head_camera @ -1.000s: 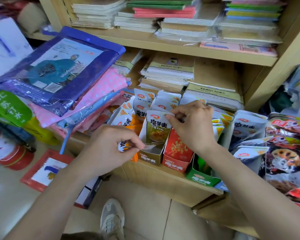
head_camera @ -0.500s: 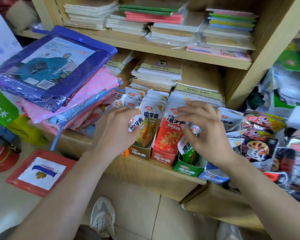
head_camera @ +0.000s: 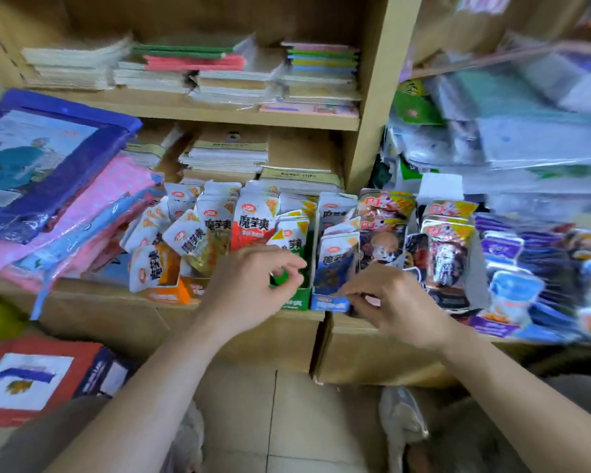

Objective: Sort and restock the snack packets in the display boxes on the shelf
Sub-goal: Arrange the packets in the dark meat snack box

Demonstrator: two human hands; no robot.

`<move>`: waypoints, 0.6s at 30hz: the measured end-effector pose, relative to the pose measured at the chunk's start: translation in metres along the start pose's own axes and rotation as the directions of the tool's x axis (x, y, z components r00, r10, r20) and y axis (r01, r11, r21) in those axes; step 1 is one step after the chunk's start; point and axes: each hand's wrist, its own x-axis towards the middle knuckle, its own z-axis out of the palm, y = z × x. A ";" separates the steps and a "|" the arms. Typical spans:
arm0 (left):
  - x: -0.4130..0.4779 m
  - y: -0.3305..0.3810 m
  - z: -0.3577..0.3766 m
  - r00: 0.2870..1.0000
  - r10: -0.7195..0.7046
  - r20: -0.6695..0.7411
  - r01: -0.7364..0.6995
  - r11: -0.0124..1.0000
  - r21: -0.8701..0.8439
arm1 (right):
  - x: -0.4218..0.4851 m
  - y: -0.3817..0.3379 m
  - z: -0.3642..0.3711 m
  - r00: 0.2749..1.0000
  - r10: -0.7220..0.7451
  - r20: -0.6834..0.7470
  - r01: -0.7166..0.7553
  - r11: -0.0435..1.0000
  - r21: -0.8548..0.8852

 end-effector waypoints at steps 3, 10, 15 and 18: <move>0.001 0.020 0.027 0.995 0.097 0.028 -0.098 0.993 0.067 | -0.019 0.007 -0.021 0.991 0.042 -0.125 -0.045 0.999 -0.025; 0.021 0.060 0.068 0.983 0.111 0.147 -0.114 0.993 0.011 | -0.050 0.046 -0.051 0.927 0.338 -0.160 -0.346 0.938 -0.025; 0.036 0.091 0.099 0.964 0.115 0.240 -0.125 0.992 0.029 | -0.065 0.054 -0.055 0.924 0.367 -0.107 -0.363 0.930 0.055; 0.052 0.091 0.106 0.986 0.080 0.147 -0.080 0.997 -0.005 | -0.064 0.056 -0.058 0.903 0.413 -0.117 -0.401 0.909 0.115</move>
